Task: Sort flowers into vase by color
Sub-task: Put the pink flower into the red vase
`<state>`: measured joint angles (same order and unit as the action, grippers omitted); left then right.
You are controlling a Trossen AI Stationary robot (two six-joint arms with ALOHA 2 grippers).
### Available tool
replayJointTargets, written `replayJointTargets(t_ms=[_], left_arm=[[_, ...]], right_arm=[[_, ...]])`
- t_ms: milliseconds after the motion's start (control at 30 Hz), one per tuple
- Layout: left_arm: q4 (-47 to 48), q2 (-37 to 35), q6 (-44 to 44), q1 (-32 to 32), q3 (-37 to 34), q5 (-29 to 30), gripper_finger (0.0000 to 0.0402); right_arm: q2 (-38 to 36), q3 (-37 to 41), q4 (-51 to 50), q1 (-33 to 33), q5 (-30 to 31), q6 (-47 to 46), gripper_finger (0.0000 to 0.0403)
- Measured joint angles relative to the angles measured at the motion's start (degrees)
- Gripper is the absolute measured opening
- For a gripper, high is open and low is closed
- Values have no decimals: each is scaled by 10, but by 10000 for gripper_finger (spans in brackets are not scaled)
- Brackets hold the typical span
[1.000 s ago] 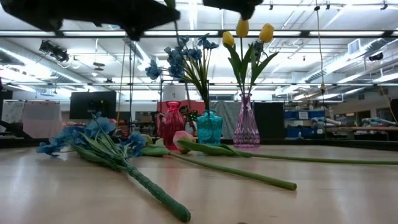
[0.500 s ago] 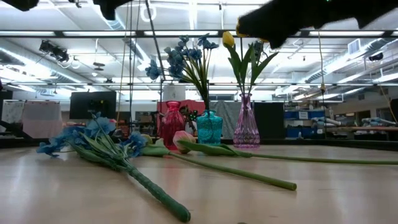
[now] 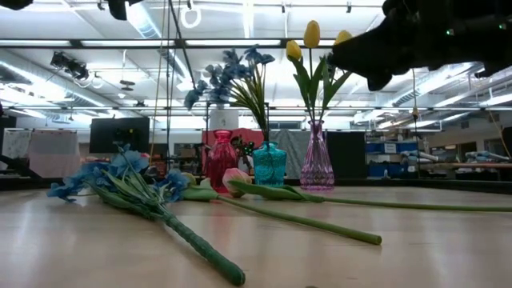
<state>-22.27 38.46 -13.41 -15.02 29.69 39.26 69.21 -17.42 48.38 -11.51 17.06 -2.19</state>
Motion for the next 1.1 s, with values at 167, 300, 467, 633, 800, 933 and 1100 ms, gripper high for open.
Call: replayJointTargets(t_ms=[167,300,467,633,800,933,1100], left_arm=[[2,1,-24,9,0,31,16],[-6,-12,-40,13,0,32,16],[5,-10,-37,27,0,32,16],[-46,25,1,49,-26,-22,16],[-146,68,10,58,-65,-35,16],[-189,102,18,67,-78,-40,16],[-250,146,37,90,-97,-46,16]], right_arm=[[0,4,0,0,12,0,157],[0,4,0,1,14,3,156],[0,4,13,1,14,4,156],[0,4,34,1,13,12,156],[0,4,32,1,13,17,155],[0,4,32,1,13,19,155],[0,4,32,1,13,19,155]])
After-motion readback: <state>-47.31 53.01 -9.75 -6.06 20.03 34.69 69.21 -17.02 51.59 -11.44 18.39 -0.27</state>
